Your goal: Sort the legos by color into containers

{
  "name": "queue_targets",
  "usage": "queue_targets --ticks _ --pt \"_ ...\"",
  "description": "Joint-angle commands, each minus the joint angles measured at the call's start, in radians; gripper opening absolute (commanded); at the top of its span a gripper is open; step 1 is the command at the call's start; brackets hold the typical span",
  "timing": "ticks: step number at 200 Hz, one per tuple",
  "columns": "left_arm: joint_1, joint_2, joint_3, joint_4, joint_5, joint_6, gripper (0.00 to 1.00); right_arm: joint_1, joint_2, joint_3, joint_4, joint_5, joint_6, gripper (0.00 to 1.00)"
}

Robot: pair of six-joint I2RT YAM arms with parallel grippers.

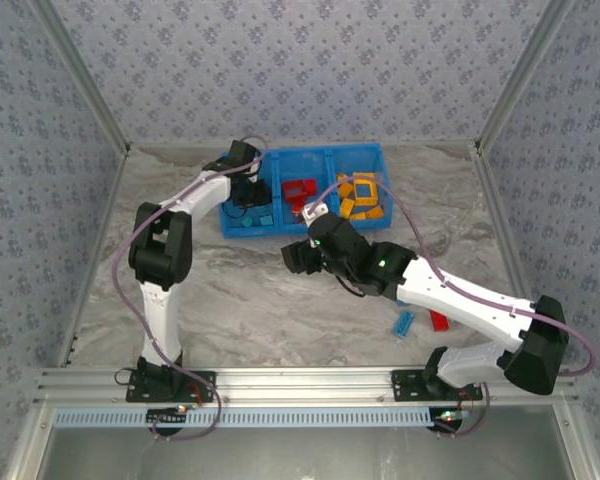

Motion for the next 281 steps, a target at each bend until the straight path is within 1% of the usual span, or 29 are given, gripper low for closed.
queue_targets --ticks 1,12,21,34,58,74,104,124,139,148,161,174,190,211,228,255,281 --pt "0.004 -0.001 0.009 0.039 0.044 -0.030 0.36 0.007 0.046 0.031 0.026 0.017 -0.011 0.72" --pt "0.004 -0.016 -0.002 0.038 0.041 -0.030 0.43 0.015 0.076 0.041 0.025 0.019 -0.017 0.72" --pt "0.004 -0.033 -0.014 0.038 0.038 -0.030 0.49 0.021 0.096 0.086 0.020 0.022 -0.023 0.72" --pt "0.004 -0.071 -0.029 0.037 0.028 -0.030 0.54 0.026 0.114 0.101 0.022 0.027 -0.028 0.72" --pt "0.004 -0.164 -0.059 0.022 -0.005 -0.040 0.57 0.026 0.118 0.111 0.026 0.026 -0.037 0.74" --pt "0.004 -0.235 -0.103 0.042 -0.010 -0.049 0.60 0.024 0.121 0.119 0.027 0.008 -0.050 0.74" --pt "0.002 -0.310 -0.137 0.034 0.000 -0.063 0.61 0.039 0.134 0.134 0.057 -0.044 -0.087 0.74" --pt "0.002 -0.384 -0.177 0.034 -0.008 -0.076 0.61 0.057 0.161 0.168 0.019 -0.013 -0.109 0.74" --pt "0.000 -0.473 -0.221 0.037 -0.020 -0.083 0.62 0.028 0.141 0.143 -0.006 0.027 -0.084 0.75" --pt "-0.007 -0.536 -0.259 0.039 -0.024 -0.085 0.62 -0.019 0.118 0.117 -0.036 0.046 -0.047 0.76" --pt "-0.036 -0.626 -0.312 0.037 -0.026 -0.071 0.63 -0.102 0.078 0.060 -0.065 0.026 -0.009 0.77" --pt "-0.098 -0.715 -0.368 0.017 -0.059 -0.046 0.64 -0.177 0.040 -0.024 -0.106 0.003 0.015 0.79" --pt "-0.206 -0.825 -0.455 -0.004 -0.121 -0.020 0.65 -0.255 0.017 -0.094 -0.166 -0.034 0.030 0.82" --pt "-0.387 -0.976 -0.621 0.034 -0.225 -0.026 0.68 -0.359 0.021 -0.161 -0.245 -0.097 0.031 0.84" --pt "-0.530 -1.075 -0.751 0.096 -0.304 -0.060 0.69 -0.429 0.049 -0.199 -0.263 -0.158 0.018 0.86" --pt "-0.719 -1.175 -0.903 0.195 -0.418 -0.106 0.71 -0.462 0.142 -0.196 -0.268 -0.194 -0.013 0.86" --pt "-0.833 -1.184 -0.964 0.241 -0.469 -0.160 0.71 -0.470 0.238 -0.179 -0.249 -0.206 -0.033 0.83"
